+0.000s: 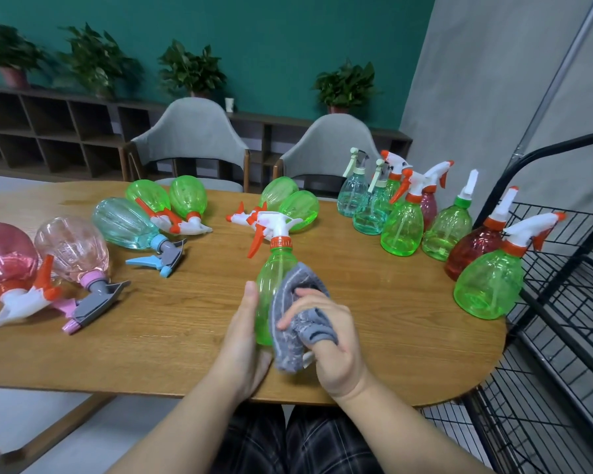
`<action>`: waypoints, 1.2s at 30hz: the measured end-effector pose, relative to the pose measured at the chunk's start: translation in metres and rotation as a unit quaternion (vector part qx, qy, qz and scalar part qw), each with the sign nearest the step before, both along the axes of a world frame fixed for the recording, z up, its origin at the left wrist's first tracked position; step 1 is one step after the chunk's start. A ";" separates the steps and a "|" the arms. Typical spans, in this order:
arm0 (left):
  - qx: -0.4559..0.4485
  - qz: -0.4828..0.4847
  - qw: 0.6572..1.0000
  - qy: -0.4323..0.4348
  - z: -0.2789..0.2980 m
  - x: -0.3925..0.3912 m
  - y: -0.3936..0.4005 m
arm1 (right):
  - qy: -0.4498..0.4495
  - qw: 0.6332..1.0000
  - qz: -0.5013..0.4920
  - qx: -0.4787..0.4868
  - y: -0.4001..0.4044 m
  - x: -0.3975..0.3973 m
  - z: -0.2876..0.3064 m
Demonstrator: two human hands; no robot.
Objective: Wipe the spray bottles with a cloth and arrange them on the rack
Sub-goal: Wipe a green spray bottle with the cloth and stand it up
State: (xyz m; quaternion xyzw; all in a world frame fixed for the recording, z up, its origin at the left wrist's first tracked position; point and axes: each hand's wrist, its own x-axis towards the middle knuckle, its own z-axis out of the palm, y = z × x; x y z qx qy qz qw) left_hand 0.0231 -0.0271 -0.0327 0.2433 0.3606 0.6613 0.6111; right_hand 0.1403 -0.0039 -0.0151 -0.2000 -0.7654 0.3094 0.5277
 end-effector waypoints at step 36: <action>-0.007 0.008 1.000 -0.015 0.001 0.000 -0.001 | 0.018 0.988 0.076 -0.134 -0.005 -0.002 0.022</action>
